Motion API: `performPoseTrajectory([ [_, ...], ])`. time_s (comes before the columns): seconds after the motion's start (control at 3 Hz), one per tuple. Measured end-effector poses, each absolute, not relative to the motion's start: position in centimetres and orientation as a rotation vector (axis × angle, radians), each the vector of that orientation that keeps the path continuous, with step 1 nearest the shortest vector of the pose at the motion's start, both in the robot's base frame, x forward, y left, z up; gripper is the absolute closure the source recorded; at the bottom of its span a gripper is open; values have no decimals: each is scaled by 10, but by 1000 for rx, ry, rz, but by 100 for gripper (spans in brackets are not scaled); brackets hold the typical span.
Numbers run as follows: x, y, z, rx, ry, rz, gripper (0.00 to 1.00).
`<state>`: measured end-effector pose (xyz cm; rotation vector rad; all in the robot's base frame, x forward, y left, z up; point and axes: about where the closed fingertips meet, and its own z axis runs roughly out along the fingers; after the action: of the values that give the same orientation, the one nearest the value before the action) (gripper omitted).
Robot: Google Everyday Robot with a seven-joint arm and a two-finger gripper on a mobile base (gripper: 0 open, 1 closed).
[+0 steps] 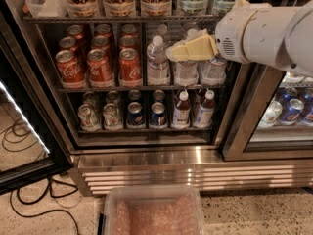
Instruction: Pick green can from top shelf of fridge
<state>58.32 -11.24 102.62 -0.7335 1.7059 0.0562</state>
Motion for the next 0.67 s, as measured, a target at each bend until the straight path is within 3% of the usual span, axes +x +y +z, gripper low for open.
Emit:
performPoseTrajectory([
  [0.67, 578, -119, 1032, -560, 1732, 54, 0],
])
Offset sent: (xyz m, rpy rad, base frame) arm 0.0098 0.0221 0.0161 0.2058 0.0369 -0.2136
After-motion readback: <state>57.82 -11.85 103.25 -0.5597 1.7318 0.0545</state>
